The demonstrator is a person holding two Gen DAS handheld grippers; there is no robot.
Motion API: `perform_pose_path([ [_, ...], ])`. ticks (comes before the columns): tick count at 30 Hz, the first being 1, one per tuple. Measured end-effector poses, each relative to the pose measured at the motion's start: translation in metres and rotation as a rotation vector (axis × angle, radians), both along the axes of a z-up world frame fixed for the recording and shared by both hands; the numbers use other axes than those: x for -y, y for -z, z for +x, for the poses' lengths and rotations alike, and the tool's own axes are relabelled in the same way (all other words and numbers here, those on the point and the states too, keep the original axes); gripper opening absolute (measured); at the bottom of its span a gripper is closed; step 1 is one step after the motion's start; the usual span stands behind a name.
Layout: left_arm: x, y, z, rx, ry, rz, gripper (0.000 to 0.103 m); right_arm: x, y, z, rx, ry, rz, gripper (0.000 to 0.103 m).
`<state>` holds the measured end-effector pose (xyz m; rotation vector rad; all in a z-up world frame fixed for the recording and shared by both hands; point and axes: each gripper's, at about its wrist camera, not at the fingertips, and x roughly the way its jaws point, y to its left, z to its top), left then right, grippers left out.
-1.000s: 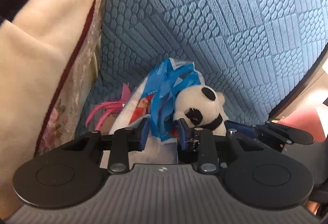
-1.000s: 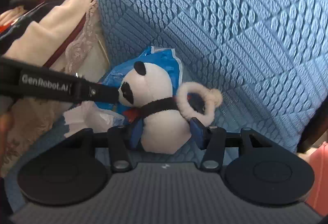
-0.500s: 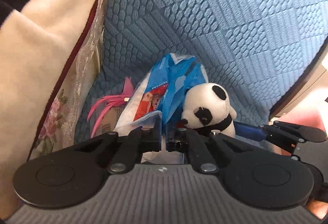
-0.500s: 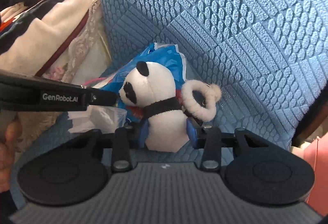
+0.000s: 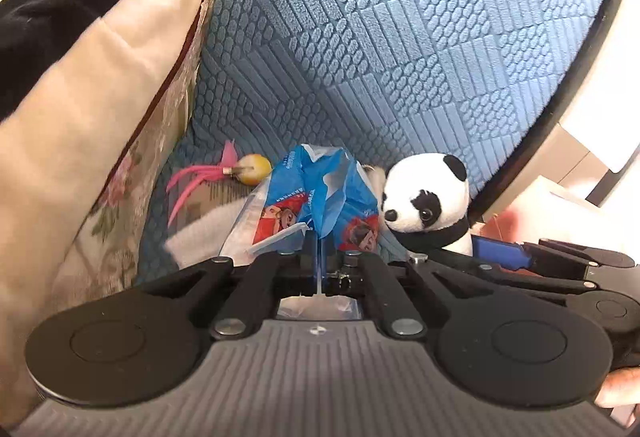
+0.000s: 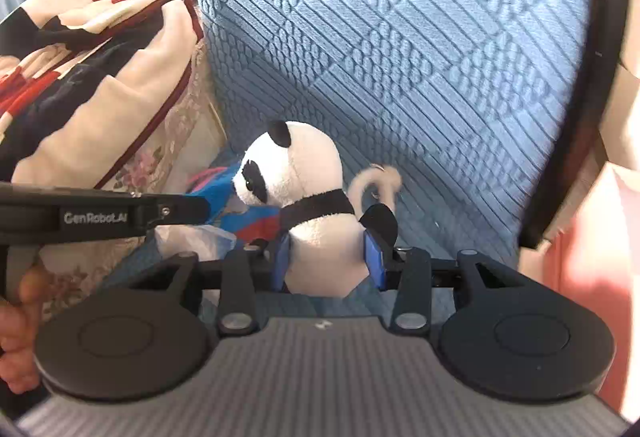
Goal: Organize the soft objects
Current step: 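Lift the blue bag with the left gripper while the right gripper lifts the panda plush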
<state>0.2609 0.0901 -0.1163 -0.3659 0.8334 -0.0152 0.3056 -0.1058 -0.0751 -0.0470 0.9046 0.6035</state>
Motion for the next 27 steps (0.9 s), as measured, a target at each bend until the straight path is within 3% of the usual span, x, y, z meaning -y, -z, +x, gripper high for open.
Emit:
perform_pose_path([
  [10,0.021,-0.002,-0.041,0.008,-0.005,-0.018,0.002,0.028,-0.013,-0.036,-0.056,0.060,-0.049,0.043],
  [27,0.030,-0.006,-0.093,-0.014,-0.022,-0.063,0.002,0.038,-0.017,-0.105,-0.024,0.092,-0.171,0.043],
])
